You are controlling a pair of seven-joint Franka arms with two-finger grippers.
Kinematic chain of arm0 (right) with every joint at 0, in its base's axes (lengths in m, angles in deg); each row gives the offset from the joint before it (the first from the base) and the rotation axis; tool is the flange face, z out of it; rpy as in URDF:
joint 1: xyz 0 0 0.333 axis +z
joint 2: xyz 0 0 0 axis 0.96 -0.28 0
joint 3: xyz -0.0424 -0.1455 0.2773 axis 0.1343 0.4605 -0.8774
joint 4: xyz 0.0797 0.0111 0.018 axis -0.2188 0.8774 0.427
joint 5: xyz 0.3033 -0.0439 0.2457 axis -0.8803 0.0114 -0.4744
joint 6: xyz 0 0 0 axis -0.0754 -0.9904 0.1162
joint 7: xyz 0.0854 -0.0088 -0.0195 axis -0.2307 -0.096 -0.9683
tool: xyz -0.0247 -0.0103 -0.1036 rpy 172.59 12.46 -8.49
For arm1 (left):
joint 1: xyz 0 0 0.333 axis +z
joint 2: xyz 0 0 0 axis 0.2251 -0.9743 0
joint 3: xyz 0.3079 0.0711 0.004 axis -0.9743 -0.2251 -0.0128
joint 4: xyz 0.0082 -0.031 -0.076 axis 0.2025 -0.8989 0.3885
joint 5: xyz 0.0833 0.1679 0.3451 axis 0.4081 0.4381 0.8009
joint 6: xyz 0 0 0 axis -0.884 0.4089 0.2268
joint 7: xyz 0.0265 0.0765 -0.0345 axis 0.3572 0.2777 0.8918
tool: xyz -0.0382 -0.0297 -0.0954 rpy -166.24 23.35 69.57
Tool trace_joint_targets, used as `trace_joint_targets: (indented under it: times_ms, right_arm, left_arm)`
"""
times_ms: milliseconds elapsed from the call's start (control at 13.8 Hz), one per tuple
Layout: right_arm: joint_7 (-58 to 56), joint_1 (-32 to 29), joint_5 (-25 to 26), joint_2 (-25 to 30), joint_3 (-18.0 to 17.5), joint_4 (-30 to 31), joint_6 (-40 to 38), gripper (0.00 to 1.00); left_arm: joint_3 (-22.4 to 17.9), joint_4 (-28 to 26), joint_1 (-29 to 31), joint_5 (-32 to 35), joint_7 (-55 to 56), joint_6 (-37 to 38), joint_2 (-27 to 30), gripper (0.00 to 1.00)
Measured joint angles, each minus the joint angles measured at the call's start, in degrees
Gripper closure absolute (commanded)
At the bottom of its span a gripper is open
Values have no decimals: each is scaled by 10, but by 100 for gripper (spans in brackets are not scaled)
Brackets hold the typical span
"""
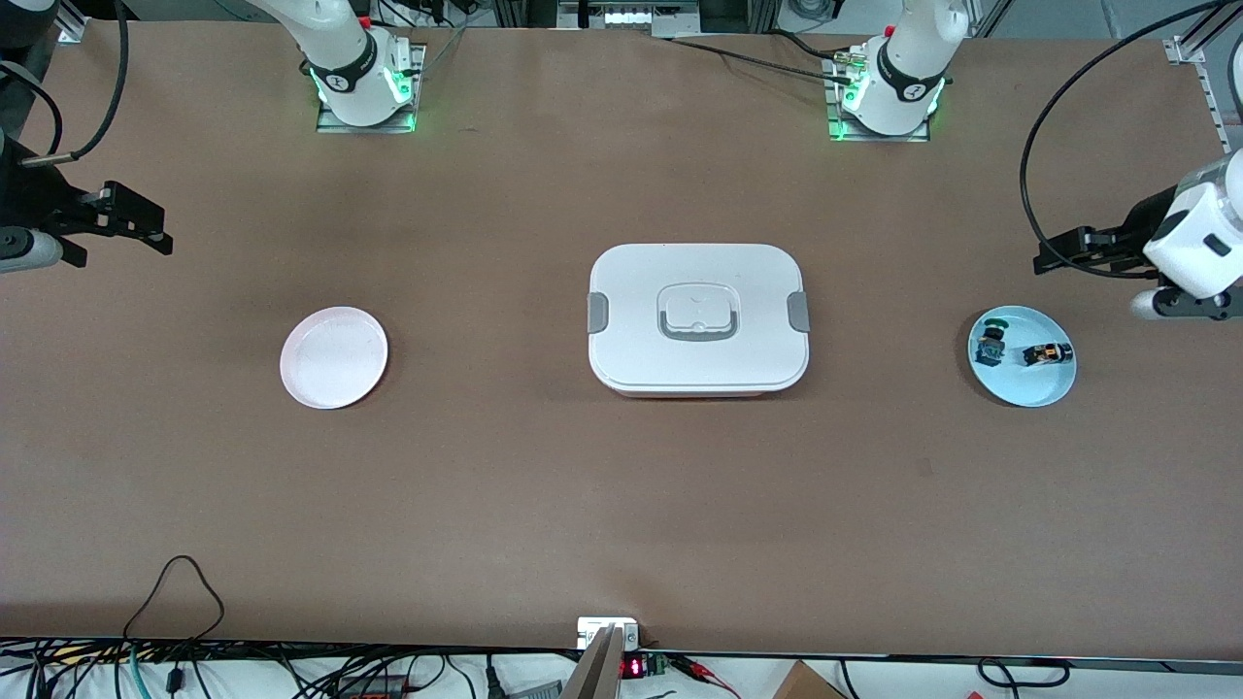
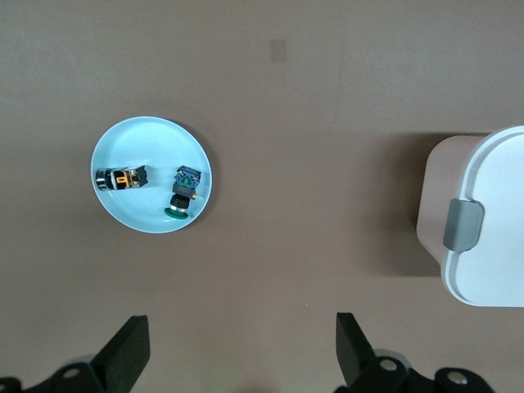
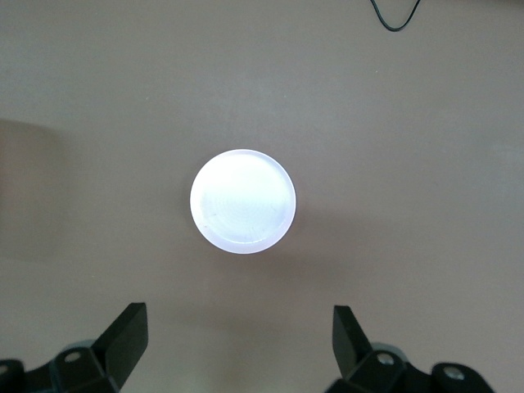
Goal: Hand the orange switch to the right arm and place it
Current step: 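Move the left gripper down over the light-blue plate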
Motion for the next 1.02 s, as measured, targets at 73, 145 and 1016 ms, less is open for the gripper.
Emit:
trace_joint_targets:
  times_ms: [73,145,1016]
  right_arm:
    - [0,0,0,0,0,0,0,0]
    - [0,0,0,0,0,0,0,0]
    - [-1,0,0,0,0,0,0,0]
  left_arm:
    - [0,-1,0,0,0,0,-6,0]
    - [0,-2,0,0,0,0,-10,0]
    - [-3,-122,41,21,-1,-92,-30,0]
